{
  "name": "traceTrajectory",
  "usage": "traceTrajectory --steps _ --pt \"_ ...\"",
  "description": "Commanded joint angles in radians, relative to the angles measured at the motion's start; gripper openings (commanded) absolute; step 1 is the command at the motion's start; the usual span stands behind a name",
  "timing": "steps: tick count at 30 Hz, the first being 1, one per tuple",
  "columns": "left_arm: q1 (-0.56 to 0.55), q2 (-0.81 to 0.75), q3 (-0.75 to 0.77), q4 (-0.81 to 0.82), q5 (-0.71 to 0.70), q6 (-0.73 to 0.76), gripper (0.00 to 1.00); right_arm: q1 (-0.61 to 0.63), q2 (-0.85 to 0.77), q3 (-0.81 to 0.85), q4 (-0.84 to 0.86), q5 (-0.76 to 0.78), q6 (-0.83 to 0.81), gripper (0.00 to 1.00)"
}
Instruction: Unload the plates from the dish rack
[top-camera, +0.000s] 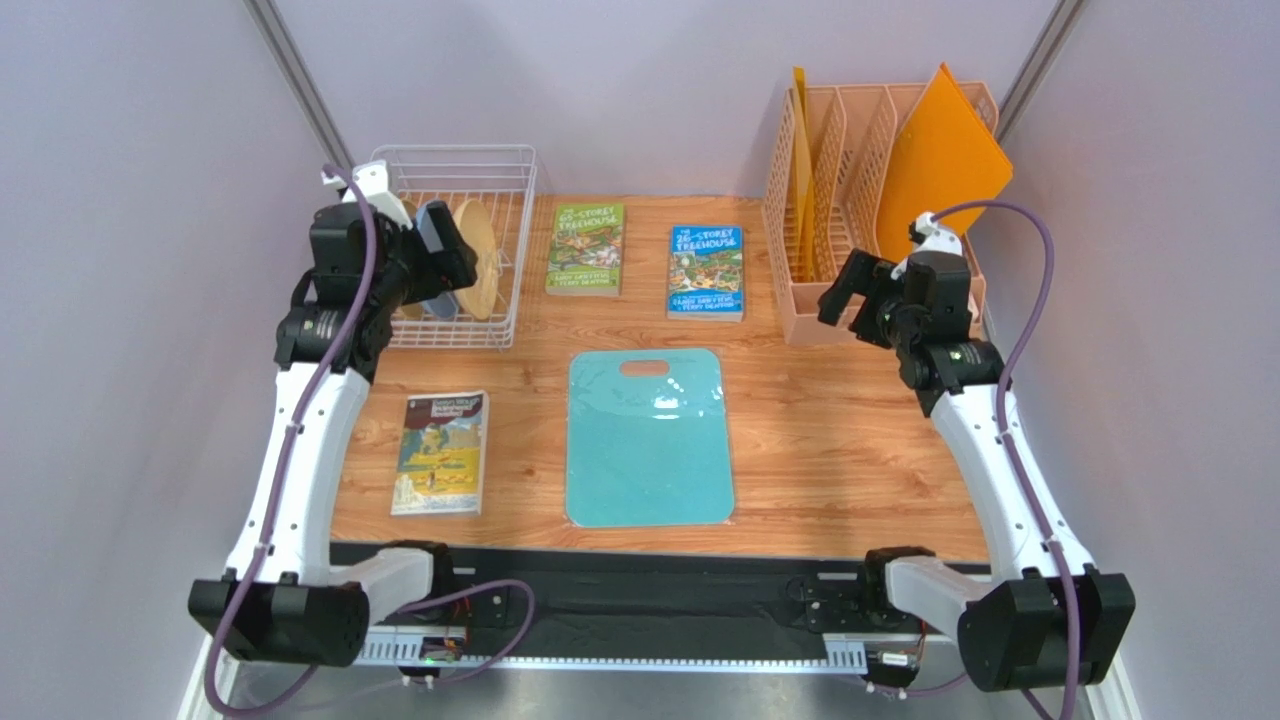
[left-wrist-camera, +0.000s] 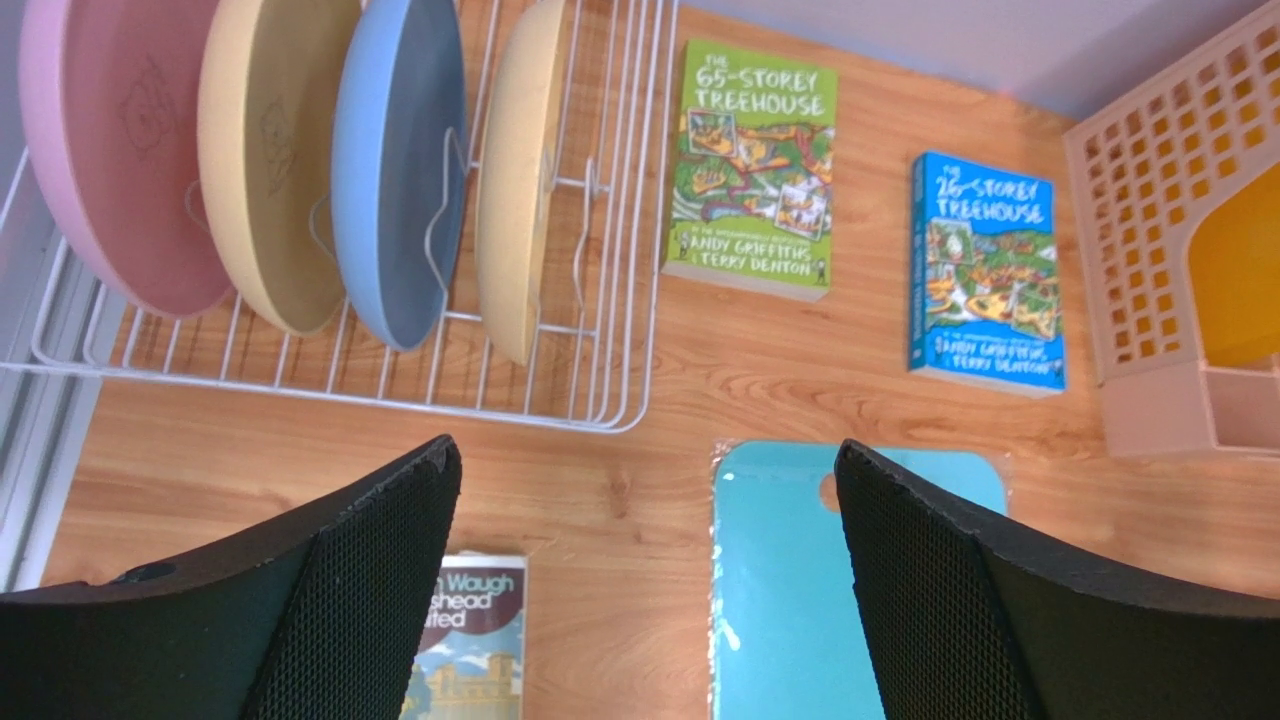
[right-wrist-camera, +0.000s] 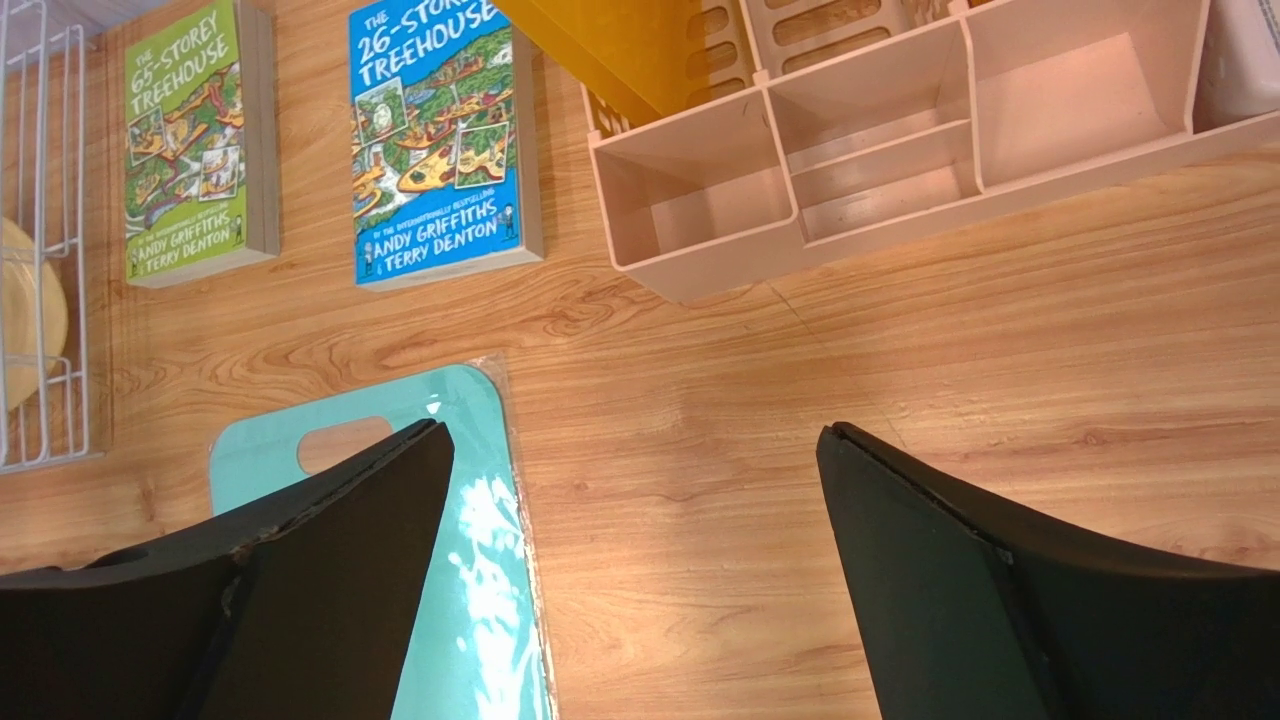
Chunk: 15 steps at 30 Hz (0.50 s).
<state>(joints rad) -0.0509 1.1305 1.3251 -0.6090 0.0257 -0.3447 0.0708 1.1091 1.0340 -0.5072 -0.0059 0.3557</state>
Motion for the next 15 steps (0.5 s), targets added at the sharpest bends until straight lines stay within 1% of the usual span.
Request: traceTrajectory --steps 1,3,6,9,13,14,15 --pt "0.005 0.115 0.095 -0.069 0.032 0.104 0.99 0.001 0.009 -0.002 0.052 0.044 -0.021 1.00" --pt "0.005 0.158 0.114 -0.074 -0.021 0.099 0.99 0.001 0.027 0.006 0.050 0.047 -0.021 1.00" --pt "0.005 0.212 0.117 -0.019 -0.143 0.121 0.99 0.001 0.060 0.012 0.052 0.041 -0.009 1.00" --pt "0.005 0.262 0.120 0.058 -0.193 0.145 0.99 0.001 0.089 0.003 0.070 0.029 0.002 0.98" --pt "0.003 0.350 0.140 0.137 -0.196 0.170 0.99 0.001 0.129 -0.005 0.094 0.021 0.017 0.96" --pt "0.003 0.365 0.143 0.149 -0.195 0.170 0.99 0.000 0.135 -0.003 0.099 -0.014 0.019 0.95" --pt "0.002 0.388 0.143 0.175 -0.194 0.173 0.95 0.001 0.149 -0.006 0.101 -0.019 0.025 0.95"
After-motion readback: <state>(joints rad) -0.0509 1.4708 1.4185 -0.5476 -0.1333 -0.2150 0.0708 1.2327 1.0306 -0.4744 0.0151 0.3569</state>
